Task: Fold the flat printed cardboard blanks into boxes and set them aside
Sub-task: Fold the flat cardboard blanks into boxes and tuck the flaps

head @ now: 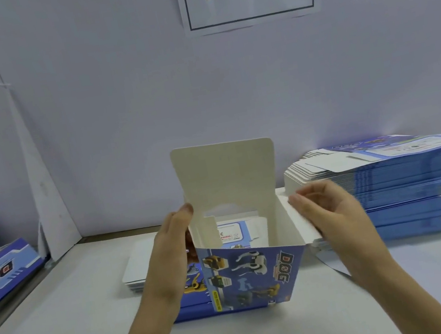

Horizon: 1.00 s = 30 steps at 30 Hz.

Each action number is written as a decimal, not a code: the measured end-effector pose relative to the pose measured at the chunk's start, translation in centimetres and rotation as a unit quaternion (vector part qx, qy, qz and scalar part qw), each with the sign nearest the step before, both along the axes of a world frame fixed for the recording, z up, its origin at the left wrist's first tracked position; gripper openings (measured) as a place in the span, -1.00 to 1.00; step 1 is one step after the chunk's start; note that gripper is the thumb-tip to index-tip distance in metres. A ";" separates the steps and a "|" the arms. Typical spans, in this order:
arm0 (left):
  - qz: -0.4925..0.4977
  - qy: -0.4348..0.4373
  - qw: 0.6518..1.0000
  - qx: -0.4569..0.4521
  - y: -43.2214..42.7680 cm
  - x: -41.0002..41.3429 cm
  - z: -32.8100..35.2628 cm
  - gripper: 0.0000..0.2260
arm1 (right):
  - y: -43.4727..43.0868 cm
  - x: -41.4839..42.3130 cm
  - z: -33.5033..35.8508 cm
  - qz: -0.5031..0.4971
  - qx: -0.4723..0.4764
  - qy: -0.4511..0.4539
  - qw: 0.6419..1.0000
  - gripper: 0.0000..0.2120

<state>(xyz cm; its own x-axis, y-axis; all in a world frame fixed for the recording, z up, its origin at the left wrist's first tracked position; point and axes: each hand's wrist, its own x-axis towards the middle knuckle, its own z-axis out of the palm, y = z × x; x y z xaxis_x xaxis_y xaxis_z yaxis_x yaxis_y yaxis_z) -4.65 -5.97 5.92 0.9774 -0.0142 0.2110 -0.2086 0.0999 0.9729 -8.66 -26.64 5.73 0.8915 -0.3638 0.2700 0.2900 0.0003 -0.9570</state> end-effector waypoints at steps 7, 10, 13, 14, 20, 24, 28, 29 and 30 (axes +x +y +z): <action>-0.031 -0.010 0.999 -0.011 0.3 0.2 -0.4 -0.54 | -0.4 -0.5 0.7 0.051 0.034 0.005 0.998 -0.74; -0.079 0.013 0.997 -0.022 0.7 0.1 -0.3 -0.53 | -0.2 0.3 -0.4 0.078 0.180 0.080 0.977 -0.58; -0.102 0.007 0.993 -0.054 1.3 0.8 -0.8 -0.67 | -0.1 0.7 -1.1 0.162 0.323 0.151 0.920 -0.47; -0.099 0.003 0.993 -0.069 1.4 1.2 -1.1 -0.72 | -0.2 0.8 -1.2 0.175 0.346 0.156 0.908 -0.46; -0.082 0.066 0.988 -0.115 -0.7 1.5 -3.1 -0.72 | -0.8 0.8 -1.4 0.172 0.368 0.170 0.898 -0.78; -0.118 0.083 0.981 -0.130 -0.6 1.6 -2.6 -0.81 | -1.8 0.7 -1.5 0.175 0.348 0.178 0.904 -0.70; -0.064 0.135 0.984 -0.100 -0.5 2.3 -3.2 -0.67 | -0.9 0.5 -1.7 0.266 0.400 0.186 0.857 -0.48; -0.052 0.133 0.986 -0.088 -0.4 2.4 -3.4 -0.62 | -0.6 0.7 -1.6 0.247 0.379 0.168 0.876 -0.57; -0.048 0.120 0.988 -0.084 -0.4 2.3 -3.4 -0.55 | -0.4 0.9 -1.6 0.213 0.349 0.144 0.901 -0.66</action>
